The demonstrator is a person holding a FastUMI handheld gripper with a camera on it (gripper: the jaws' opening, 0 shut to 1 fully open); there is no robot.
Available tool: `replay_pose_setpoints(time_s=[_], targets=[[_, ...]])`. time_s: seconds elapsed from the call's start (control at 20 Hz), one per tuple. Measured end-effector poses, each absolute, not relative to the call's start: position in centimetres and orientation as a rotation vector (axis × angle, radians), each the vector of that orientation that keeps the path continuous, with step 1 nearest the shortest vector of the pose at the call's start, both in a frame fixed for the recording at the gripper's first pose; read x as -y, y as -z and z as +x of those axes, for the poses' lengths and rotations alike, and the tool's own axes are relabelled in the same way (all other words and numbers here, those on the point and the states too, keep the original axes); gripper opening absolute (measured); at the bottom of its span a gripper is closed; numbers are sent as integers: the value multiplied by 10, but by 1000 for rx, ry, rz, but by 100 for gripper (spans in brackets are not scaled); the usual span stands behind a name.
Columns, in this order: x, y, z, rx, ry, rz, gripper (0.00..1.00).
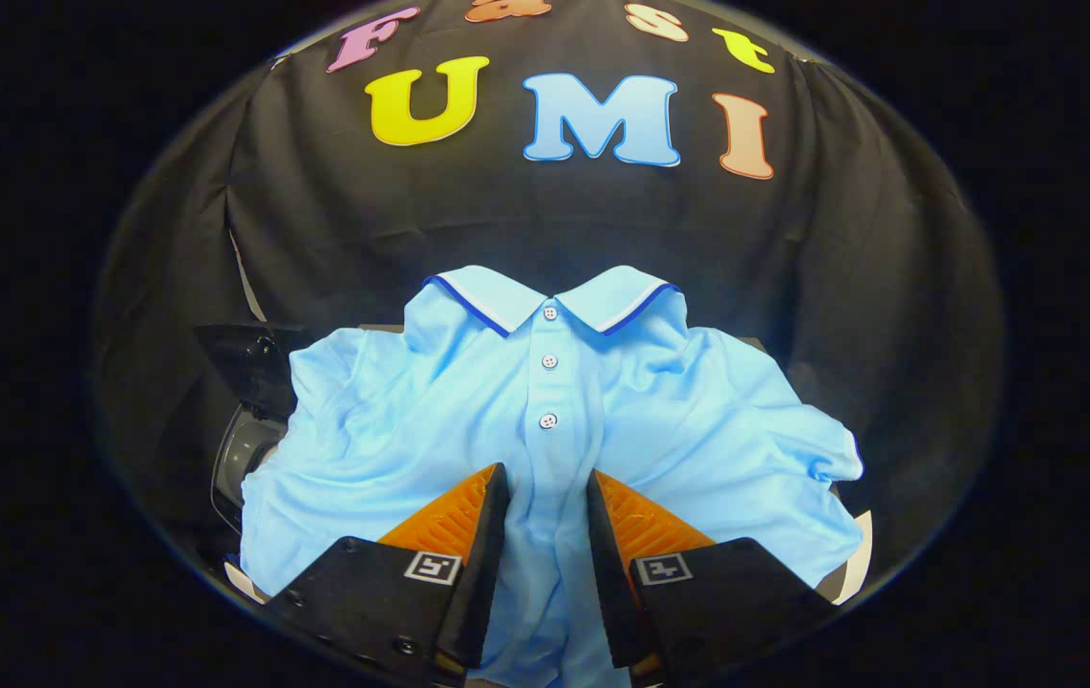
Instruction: Put the clothes into the washing machine and then close the washing machine lid.
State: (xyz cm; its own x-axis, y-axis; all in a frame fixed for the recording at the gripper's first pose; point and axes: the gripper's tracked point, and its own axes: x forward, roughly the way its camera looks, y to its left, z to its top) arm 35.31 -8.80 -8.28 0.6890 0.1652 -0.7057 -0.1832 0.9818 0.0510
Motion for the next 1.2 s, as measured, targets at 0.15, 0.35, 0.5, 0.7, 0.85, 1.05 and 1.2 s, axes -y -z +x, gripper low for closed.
replay_pose_setpoints(time_s=[0.15, 0.35, 0.5, 0.7, 0.85, 1.05, 1.2], targets=[[85, 83, 353, -773, -179, -27, 2], [86, 78, 352, -769, -155, -94, 2], [84, 74, 350, -760, -156, -49, 2], [84, 54, 348, -714, -160, -18, 1], [80, 23, 339, -644, -175, 34, 2], [69, -17, 334, -572, -205, 58, 2], [56, -52, 330, -501, -238, 75, 1]])
